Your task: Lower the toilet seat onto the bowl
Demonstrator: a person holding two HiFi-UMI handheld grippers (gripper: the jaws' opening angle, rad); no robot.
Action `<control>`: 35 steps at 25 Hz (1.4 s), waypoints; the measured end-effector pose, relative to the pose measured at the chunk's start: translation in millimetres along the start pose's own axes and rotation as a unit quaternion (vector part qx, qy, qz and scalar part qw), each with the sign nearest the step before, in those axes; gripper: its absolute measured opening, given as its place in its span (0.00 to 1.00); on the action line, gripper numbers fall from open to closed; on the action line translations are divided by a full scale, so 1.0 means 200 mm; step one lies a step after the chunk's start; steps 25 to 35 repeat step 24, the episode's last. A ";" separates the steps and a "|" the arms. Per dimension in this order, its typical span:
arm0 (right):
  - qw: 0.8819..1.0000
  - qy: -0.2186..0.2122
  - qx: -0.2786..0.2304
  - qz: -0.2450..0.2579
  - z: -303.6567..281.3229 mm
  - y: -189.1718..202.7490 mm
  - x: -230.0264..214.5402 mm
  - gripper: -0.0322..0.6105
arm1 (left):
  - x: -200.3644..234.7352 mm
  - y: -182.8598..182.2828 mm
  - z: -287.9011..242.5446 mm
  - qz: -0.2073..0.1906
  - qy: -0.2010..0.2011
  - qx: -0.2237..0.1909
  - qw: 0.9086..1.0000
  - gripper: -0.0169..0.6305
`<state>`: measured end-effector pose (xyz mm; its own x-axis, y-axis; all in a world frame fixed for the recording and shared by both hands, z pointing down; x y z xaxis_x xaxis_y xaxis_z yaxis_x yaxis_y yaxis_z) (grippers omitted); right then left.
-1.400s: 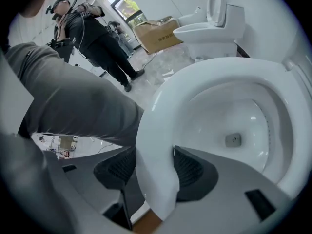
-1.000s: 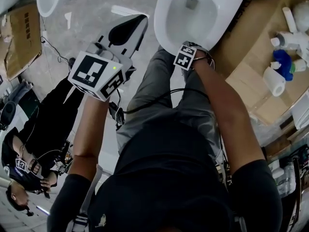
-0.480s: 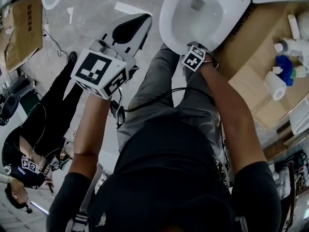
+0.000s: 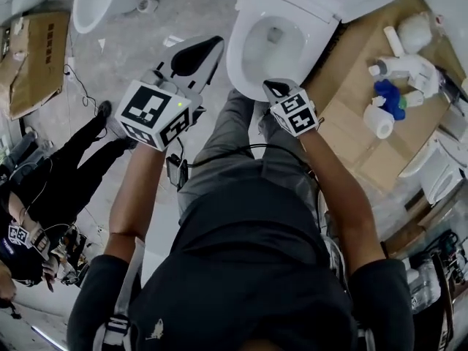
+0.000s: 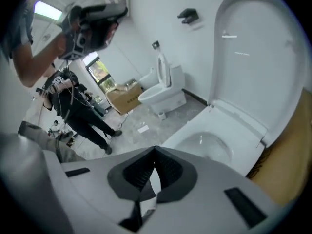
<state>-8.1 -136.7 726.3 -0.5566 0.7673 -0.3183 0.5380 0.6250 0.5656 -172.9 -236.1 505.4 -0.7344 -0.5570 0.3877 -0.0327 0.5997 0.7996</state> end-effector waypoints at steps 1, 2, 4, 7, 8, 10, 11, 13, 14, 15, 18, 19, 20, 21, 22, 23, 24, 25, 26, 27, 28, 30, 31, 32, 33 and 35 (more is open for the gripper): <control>1.000 0.004 -0.021 0.003 0.10 -0.08 0.02 0.06 | -0.03 -0.03 0.02 -0.002 -0.001 -0.004 1.000 0.03; 0.999 0.010 -0.041 0.005 0.20 -0.15 0.02 0.06 | -0.05 -0.05 0.04 -0.005 -0.002 -0.010 1.000 0.03; 0.997 0.023 -0.079 0.009 0.40 -0.29 0.03 0.06 | -0.10 -0.11 0.06 -0.011 -0.005 -0.022 1.000 0.03; 0.991 0.033 -0.129 0.017 0.67 -0.45 0.08 0.06 | -0.18 -0.16 0.11 -0.016 -0.011 -0.037 0.999 0.03; 0.989 0.033 -0.143 0.019 0.76 -0.48 0.10 0.06 | -0.21 -0.17 0.12 -0.017 -0.013 -0.040 0.999 0.03; 0.985 0.031 -0.168 0.020 0.91 -0.53 0.14 0.06 | -0.26 -0.20 0.16 -0.018 -0.019 -0.048 0.998 0.03; 0.983 0.030 -0.178 0.020 0.98 -0.55 0.16 0.06 | -0.29 -0.21 0.18 -0.019 -0.022 -0.052 0.998 0.03; 0.979 0.029 -0.199 0.020 1.11 -0.59 0.18 0.06 | -0.33 -0.24 0.22 -0.020 -0.029 -0.060 0.998 0.03; 0.977 0.029 -0.209 0.020 1.17 -0.60 0.19 0.06 | -0.35 -0.25 0.23 -0.021 -0.032 -0.062 0.997 0.03; 0.975 0.031 -0.217 0.023 1.22 -0.61 0.20 0.06 | -0.38 -0.26 0.25 -0.023 -0.035 -0.064 0.997 0.03; 0.971 0.039 -0.234 0.032 1.36 -0.60 0.23 0.06 | -0.45 -0.25 0.29 -0.028 -0.043 -0.065 0.997 0.03; 0.970 0.042 -0.237 0.033 1.40 -0.58 0.24 0.06 | -0.47 -0.25 0.30 -0.030 -0.045 -0.066 0.996 0.03; 0.970 0.046 -0.238 0.031 1.43 -0.56 0.24 0.06 | -0.49 -0.24 0.31 -0.032 -0.046 -0.066 0.996 0.03; 0.970 0.050 -0.238 0.028 1.46 -0.53 0.25 0.06 | -0.52 -0.23 0.32 -0.033 -0.046 -0.065 0.996 0.03; 0.970 0.054 -0.236 0.024 1.49 -0.49 0.26 0.06 | -0.55 -0.22 0.33 -0.034 -0.046 -0.064 0.996 0.03; 0.970 0.058 -0.234 0.019 1.52 -0.44 0.28 0.06 | -0.57 -0.21 0.34 -0.034 -0.046 -0.063 0.996 0.03; 0.971 0.062 -0.231 0.014 1.55 -0.40 0.29 0.06 | -0.60 -0.19 0.35 -0.034 -0.046 -0.062 0.996 0.03; 0.971 0.062 -0.231 0.014 1.55 -0.40 0.29 0.06 | -0.60 -0.19 0.35 -0.034 -0.046 -0.062 0.996 0.03; 0.971 0.062 -0.231 0.014 1.55 -0.40 0.29 0.06 | -0.60 -0.19 0.35 -0.034 -0.046 -0.062 0.996 0.03; 0.971 0.062 -0.231 0.014 1.55 -0.40 0.29 0.06 | -0.60 -0.19 0.35 -0.034 -0.046 -0.062 0.996 0.03; 0.971 0.062 -0.231 0.014 1.55 -0.40 0.29 0.06 | -0.60 -0.19 0.35 -0.034 -0.046 -0.062 0.996 0.03; 0.971 0.062 -0.231 0.014 1.55 -0.40 0.29 0.06 | -0.60 -0.19 0.35 -0.034 -0.046 -0.062 0.996 0.03; 0.971 0.062 -0.231 0.014 1.55 -0.40 0.29 0.06 | -0.60 -0.19 0.35 -0.034 -0.046 -0.062 0.996 0.03; 0.971 0.062 -0.231 0.014 1.55 -0.40 0.29 0.06 | -0.60 -0.19 0.35 -0.034 -0.046 -0.062 0.996 0.03; 0.971 0.062 -0.231 0.014 1.55 -0.40 0.29 0.06 | -0.60 -0.19 0.35 -0.034 -0.046 -0.062 0.996 0.03; 0.971 0.062 -0.231 0.014 1.55 -0.40 0.29 0.06 | -0.60 -0.19 0.35 -0.034 -0.046 -0.062 0.996 0.03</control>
Point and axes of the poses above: the fingertips, and each gripper's own axes: z backward along the fingers, x to its left, y out of its underside, the point moved 6 cm from there along z, backward along the fingers, and after that the axes turned 5 degrees about z, right-handed, at the moved point
